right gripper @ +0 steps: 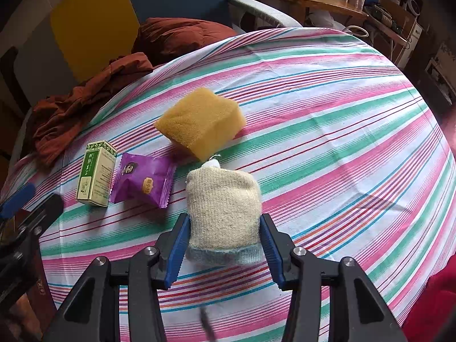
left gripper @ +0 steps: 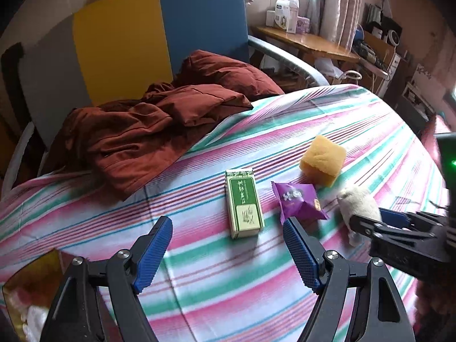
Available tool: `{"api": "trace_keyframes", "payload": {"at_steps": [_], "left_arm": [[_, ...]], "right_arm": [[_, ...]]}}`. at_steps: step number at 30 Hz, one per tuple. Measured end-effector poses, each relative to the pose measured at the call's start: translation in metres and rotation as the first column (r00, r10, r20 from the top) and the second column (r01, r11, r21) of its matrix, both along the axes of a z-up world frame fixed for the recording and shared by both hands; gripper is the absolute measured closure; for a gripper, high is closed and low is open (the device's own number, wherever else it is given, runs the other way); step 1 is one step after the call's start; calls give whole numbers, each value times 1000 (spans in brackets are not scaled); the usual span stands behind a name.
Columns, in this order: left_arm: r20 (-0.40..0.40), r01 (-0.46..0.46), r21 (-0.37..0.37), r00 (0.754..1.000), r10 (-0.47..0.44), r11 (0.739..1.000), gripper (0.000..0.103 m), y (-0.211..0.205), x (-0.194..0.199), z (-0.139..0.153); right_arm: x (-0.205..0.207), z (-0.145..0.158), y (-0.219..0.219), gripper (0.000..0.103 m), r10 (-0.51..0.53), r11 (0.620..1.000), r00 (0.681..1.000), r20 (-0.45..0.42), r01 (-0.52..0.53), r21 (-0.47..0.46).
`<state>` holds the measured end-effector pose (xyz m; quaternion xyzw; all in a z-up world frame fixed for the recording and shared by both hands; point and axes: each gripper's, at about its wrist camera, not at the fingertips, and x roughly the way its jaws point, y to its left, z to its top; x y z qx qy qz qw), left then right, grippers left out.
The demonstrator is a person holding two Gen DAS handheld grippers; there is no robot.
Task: Organize objects
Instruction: 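Grasp the green medicine box with the left gripper while the right grasps the knitted bundle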
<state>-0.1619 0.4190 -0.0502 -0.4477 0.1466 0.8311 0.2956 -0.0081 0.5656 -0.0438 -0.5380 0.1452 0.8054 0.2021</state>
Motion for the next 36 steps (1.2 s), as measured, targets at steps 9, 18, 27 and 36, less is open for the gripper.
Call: {"api": "trace_keyframes", "payload": {"at_steps": [9, 18, 27, 36], "left_arm": [[26, 0, -25, 1000, 1, 1000, 24, 24, -29, -27], [45, 11, -73, 999, -8, 997, 48, 40, -43, -49], [59, -13, -94, 998, 18, 996, 72, 26, -36, -56], [52, -51, -75, 997, 55, 996, 72, -3, -6, -32]], "right_arm": [[-3, -3, 2, 51, 3, 1000, 1000, 5, -3, -5], [-6, -7, 2, 49, 13, 1000, 1000, 13, -13, -10], [-11, -11, 0, 50, 56, 998, 998, 10, -56, -2], [-10, -6, -1, 50, 71, 997, 997, -22, -71, 2]]}}
